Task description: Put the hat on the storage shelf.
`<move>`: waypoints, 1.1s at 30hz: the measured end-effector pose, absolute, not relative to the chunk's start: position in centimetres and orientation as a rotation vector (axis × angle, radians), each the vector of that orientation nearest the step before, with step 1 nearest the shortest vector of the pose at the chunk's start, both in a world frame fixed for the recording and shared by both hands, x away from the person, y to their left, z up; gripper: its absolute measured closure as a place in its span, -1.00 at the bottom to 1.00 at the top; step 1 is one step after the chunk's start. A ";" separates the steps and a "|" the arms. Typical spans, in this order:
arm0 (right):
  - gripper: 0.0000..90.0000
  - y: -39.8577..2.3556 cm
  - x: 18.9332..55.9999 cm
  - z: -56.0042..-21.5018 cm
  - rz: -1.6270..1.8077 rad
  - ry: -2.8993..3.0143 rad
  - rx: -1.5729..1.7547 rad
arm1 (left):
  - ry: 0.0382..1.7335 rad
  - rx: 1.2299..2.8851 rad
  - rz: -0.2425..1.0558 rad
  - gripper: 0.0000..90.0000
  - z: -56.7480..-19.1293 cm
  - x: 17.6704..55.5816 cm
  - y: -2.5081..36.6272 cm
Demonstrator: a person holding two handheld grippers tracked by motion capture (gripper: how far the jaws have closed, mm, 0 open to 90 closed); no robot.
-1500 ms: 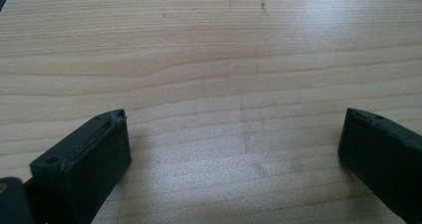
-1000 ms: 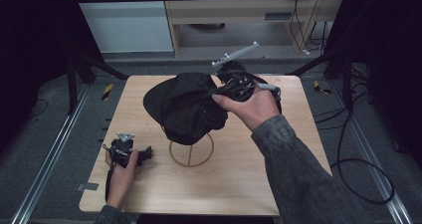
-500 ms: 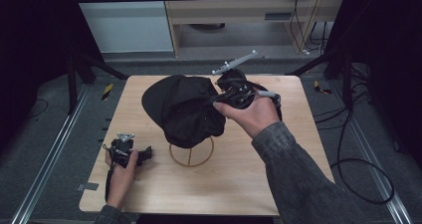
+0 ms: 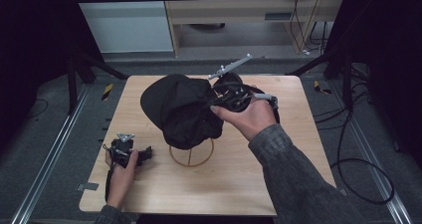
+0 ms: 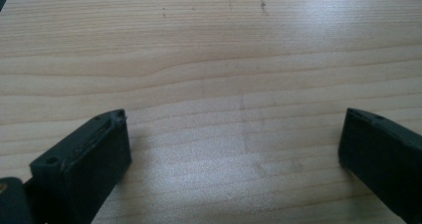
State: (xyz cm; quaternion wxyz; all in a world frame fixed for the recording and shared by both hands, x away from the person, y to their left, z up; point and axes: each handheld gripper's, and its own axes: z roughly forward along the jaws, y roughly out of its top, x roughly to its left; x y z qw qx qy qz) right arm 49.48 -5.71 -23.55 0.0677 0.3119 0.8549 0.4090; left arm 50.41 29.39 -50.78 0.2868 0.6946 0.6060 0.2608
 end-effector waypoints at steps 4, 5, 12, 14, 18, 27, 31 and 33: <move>0.88 -5.5 49.5 -23.9 1.225 2.578 0.946 | 1.619 1.856 0.697 -1.00 -50.8 50.4 29.4; 0.88 -5.5 49.5 -23.9 1.222 2.578 0.948 | 1.619 1.856 0.697 -1.00 -50.8 50.4 29.4; 0.87 -5.0 49.6 -25.0 1.195 2.565 0.937 | 1.619 1.856 0.697 -1.00 -50.8 50.4 29.4; 0.87 -4.9 49.6 -25.3 1.197 2.557 0.938 | 1.619 1.856 0.697 -1.00 -50.8 50.4 29.4; 0.86 -4.5 49.8 -26.0 1.192 2.539 0.931 | 1.620 1.856 0.696 -1.00 -50.8 50.4 29.4; 0.83 -3.8 50.4 -26.8 1.183 2.508 0.923 | 1.617 1.857 0.696 -1.00 -50.8 50.4 29.4; 0.81 -3.7 50.7 -27.1 1.191 2.494 0.928 | 1.616 1.858 0.696 -1.00 -50.8 50.4 29.4; 0.80 -3.7 50.8 -27.2 1.194 2.495 0.936 | 1.615 1.858 0.695 -1.00 -50.8 50.4 29.4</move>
